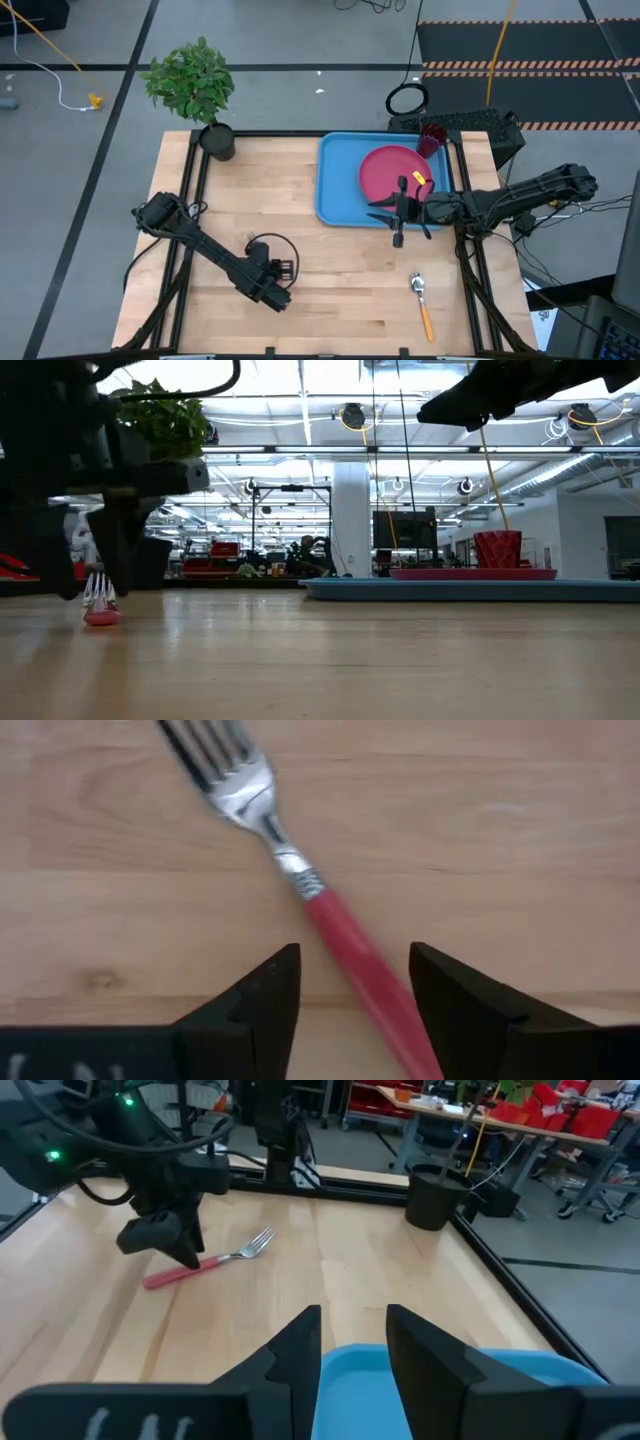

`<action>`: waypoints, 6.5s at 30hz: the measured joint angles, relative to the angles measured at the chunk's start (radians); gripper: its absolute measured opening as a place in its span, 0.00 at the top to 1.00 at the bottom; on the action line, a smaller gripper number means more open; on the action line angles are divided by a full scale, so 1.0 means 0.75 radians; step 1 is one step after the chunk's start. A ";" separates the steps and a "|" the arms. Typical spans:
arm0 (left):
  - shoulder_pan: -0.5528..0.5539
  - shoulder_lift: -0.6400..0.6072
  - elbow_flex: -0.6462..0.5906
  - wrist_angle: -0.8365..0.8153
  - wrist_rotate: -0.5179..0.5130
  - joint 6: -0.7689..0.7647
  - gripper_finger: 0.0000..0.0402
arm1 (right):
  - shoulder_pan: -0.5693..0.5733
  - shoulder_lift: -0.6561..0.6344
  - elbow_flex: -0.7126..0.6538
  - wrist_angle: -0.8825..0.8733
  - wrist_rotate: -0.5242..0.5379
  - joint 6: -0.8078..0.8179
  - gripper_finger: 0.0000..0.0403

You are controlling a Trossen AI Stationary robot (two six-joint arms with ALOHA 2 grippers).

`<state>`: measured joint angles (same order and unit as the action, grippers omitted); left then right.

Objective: Pick and place plate/cup/fork/spoon on tray
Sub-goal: Put the pink fork on the blue tray to the left of the pink plate

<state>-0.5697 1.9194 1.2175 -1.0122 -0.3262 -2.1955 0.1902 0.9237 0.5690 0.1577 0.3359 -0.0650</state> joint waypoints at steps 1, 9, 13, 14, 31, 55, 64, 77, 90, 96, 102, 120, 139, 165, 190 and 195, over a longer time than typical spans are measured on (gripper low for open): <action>0.000 0.000 -0.011 0.002 0.008 -0.012 0.52 | 0.000 0.000 0.000 -0.004 0.000 0.000 0.73; 0.011 0.000 -0.096 0.007 -0.009 -0.056 0.58 | 0.002 0.000 0.000 -0.006 -0.009 0.024 0.73; 0.015 -0.007 -0.132 0.027 -0.013 -0.040 0.65 | 0.002 0.000 0.000 -0.007 -0.037 0.035 0.73; 0.016 -0.007 -0.138 0.028 -0.015 -0.038 0.66 | 0.002 0.000 0.000 -0.007 -0.037 0.037 0.73; 0.020 -0.004 -0.141 0.025 -0.044 0.294 0.88 | 0.077 0.001 0.000 -0.140 -0.041 0.252 0.73; 0.137 -0.050 -0.107 0.037 -0.044 0.649 0.90 | 0.430 0.000 0.000 -0.274 -0.037 0.376 0.73; 0.255 -0.177 -0.105 0.062 -0.164 0.836 0.90 | 0.435 -0.071 -0.001 -0.395 -0.034 0.216 0.73; 0.425 -0.263 -0.105 0.514 -0.322 1.225 0.90 | 0.409 -0.212 -0.001 -0.396 -0.024 0.156 0.73; 0.589 -0.263 -0.105 0.964 -0.356 1.406 0.90 | 0.409 -0.215 -0.001 -0.397 -0.031 0.130 0.73; 0.646 -0.250 -0.040 1.042 -0.419 1.436 0.90 | 0.409 -0.221 -0.001 -0.397 -0.031 -0.037 0.73; 0.692 -0.220 0.066 1.028 -0.471 1.495 0.90 | 0.409 -0.232 -0.001 -0.397 -0.028 -0.152 0.73; 0.873 0.284 0.623 0.936 -0.487 1.552 0.90 | 0.409 -0.444 -0.001 -0.454 -0.028 -0.247 0.73; 0.990 0.439 0.645 0.931 -0.444 1.430 0.90 | 0.410 -0.504 -0.001 -0.475 -0.032 -0.292 0.73; 0.997 0.542 0.645 0.992 -0.229 1.344 0.90 | 0.409 -0.503 -0.001 -0.466 -0.032 -0.317 0.73; 1.005 0.552 0.638 0.971 -0.273 1.269 0.81 | 0.409 -0.504 -0.001 -0.466 -0.034 -0.288 0.73; 1.005 0.552 0.638 0.971 -0.267 1.258 0.81 | 0.409 -0.503 -0.001 -0.467 -0.034 -0.288 0.73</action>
<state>0.1837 2.3337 1.6962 -0.2836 -0.5266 -1.2518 0.4973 0.5465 0.5686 -0.1922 0.3103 -0.2813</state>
